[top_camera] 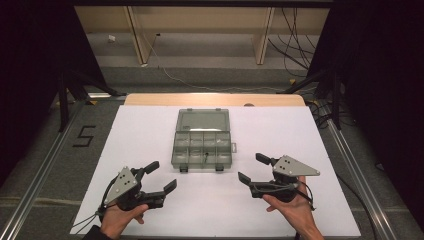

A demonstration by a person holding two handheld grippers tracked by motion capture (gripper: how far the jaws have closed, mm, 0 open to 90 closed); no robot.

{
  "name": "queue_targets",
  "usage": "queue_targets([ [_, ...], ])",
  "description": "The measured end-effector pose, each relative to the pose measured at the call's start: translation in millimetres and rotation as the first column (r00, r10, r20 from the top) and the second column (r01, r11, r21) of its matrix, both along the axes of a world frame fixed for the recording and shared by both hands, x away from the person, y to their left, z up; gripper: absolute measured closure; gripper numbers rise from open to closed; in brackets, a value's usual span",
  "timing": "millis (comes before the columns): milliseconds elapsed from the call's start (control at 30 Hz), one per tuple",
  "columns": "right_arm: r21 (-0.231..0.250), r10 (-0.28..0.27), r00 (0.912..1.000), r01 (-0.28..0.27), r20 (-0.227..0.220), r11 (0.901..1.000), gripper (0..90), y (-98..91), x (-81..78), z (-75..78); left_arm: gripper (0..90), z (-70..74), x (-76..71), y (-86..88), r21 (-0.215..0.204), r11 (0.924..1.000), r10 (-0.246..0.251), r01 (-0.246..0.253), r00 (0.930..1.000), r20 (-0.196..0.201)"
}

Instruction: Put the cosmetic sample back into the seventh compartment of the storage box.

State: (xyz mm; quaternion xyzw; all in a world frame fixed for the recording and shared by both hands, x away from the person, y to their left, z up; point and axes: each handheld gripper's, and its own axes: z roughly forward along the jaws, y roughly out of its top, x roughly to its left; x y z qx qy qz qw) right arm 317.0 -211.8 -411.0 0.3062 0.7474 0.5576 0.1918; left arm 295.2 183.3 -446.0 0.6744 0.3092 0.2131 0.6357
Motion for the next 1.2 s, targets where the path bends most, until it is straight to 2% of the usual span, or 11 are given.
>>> queue_targets([
  [100,-0.002,0.003,0.9999,-0.003,-0.011,1.0000,16.8,-1.5,-2.3,-0.8,15.5,0.3,-1.0,0.2,0.012,0.9999,0.010,-0.010,0.9999,-0.011],
  [300,0.027,0.002,0.9999,-0.002,0.012,0.9996,16.6,-0.9,-4.9,-4.0,15.5,0.2,-1.0,0.0,0.011,0.9999,0.008,-0.008,0.9999,-0.012],
  [500,0.009,-0.003,0.9999,0.003,-0.013,1.0000,16.6,-2.8,-8.3,-5.0,15.5,0.0,-1.4,-0.3,0.012,0.9999,0.005,-0.005,0.9999,-0.015],
  [533,0.013,-0.010,0.9999,0.010,0.004,0.9999,16.6,-2.4,-8.2,-6.7,15.5,-0.1,-1.4,-0.3,0.012,0.9999,0.005,-0.005,0.9999,-0.015],
  [600,0.007,-0.008,0.9999,0.008,-0.006,0.9999,16.6,-2.9,-9.4,-7.1,15.5,-0.1,-1.3,-0.2,0.012,0.9999,0.004,-0.003,0.9999,-0.015],
  [700,0.004,-0.024,0.9997,0.024,0.004,0.9997,16.3,-2.6,-10.4,-9.2,15.5,-0.1,-1.4,-0.3,0.013,0.9999,0.004,-0.004,0.9999,-0.016],
  [800,-0.004,-0.011,0.9999,0.011,-0.010,0.9999,16.4,-3.8,-11.2,-9.6,15.5,-0.2,-1.3,-0.4,0.014,0.9999,0.003,-0.002,0.9999,-0.017],
  [900,0.010,-0.009,1.0000,0.009,-0.002,0.9999,16.2,-3.0,-12.3,-11.6,15.5,-0.3,-1.3,-0.5,0.014,0.9999,0.001,-0.001,0.9998,-0.018],
  [1000,-0.004,-0.027,0.9996,0.027,0.008,0.9996,16.1,-3.9,-14.5,-12.4,15.5,-0.4,-1.3,-0.7,0.014,0.9999,0.000,0.000,0.9998,-0.020],
  [1033,-0.010,-0.019,0.9998,0.019,-0.006,0.9998,16.0,-4.7,-16.2,-13.0,15.5,-0.4,-1.4,-0.7,0.014,0.9999,0.000,0.000,0.9998,-0.020],
  [1200,-0.004,-0.010,0.9999,0.010,-0.004,0.9999,16.0,-5.7,-17.1,-15.9,15.5,-0.3,-1.3,-0.8,0.014,0.9999,0.000,0.000,0.9998,-0.020],
])
